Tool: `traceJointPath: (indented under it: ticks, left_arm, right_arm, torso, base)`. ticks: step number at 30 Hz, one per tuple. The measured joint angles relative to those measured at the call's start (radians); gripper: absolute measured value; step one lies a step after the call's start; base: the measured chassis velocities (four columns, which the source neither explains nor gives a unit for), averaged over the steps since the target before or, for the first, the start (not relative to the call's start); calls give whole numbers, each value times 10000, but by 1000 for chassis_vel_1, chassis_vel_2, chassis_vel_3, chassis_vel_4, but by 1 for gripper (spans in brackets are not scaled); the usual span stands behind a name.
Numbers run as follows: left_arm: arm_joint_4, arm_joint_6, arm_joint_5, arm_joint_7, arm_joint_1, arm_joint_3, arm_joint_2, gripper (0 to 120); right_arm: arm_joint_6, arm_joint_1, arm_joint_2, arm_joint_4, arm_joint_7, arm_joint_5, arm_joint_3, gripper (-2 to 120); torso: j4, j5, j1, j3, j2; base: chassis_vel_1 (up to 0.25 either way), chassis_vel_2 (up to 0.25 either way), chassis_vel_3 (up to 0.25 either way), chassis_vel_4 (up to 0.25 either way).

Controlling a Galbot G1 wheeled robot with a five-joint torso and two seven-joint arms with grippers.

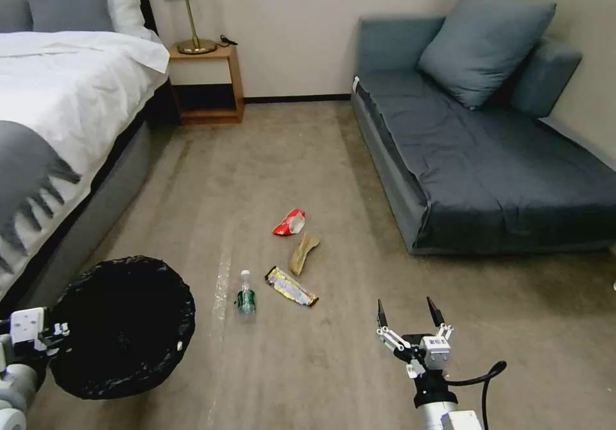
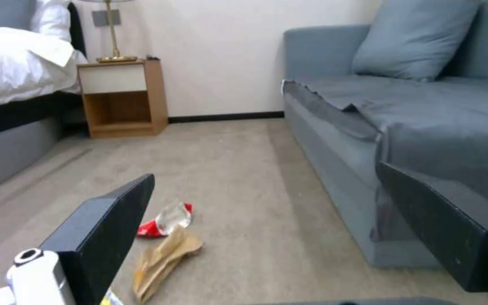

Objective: Pick up the trash bin, then pick up the garbage on the floor and place it into the trash bin.

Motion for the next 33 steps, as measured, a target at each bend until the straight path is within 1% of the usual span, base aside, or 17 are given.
traceJointPath:
  ticks: [8, 18, 25, 28, 30, 31, 32, 33]
  left_arm:
    - [227, -8, 16, -2, -111, 47, 5, 3]
    - [456, 2, -60, 35, -237, 37, 159, 3]
    - [552, 22, -68, 60, -270, 62, 196, 3]
    - [613, 36, -77, 75, -285, 61, 214, 3]
    - [676, 67, -80, 102, -303, 59, 224, 3]
    - [698, 90, -85, 131, -305, 50, 231, 3]
    - [698, 90, -85, 131, -305, 50, 231, 3]
    - [714, 98, -84, 143, -305, 43, 237, 3]
  right_arm:
    - [-21, 4, 63, -103, -52, -128, -95, 100]
    - [-102, 125, 122, -293, -147, -238, -207, 100]
    - [-142, 234, 124, -444, -152, -399, -302, 100]
    - [-306, 250, 84, -457, -153, -475, -414, 100]
    - [-568, 281, -124, -463, -202, -512, -669, 100]
    - [-860, 328, -350, -461, -255, -478, -925, 100]
    - [-860, 328, -350, -461, -255, -478, -925, 100]
    - [-1056, 361, -487, -447, -304, -422, -1088, 100]
  torso:
    - [1, -1, -1, -1, 0]
    - [1, 1, -1, -1, 1]
    - [-1, -2, -1, 0, 0]
    - [-1, 2, 0, 0, 0]
    - [-2, -1, 0, 1, 0]
    - [-1, 0, 0, 0, 0]
    - [-1, 0, 0, 0, 0]
    - [-2, 0, 0, 0, 0]
  base:
    - [-122, 123, 118, -122]
    - [-138, 138, 132, -133]
    - [-155, 154, 147, -163]
    - [-149, 136, 157, -138]
    - [-113, 112, 118, -104]
    - [-86, 101, 54, -61]
    - [-86, 101, 54, -61]
    - [-11, 68, 54, -36]
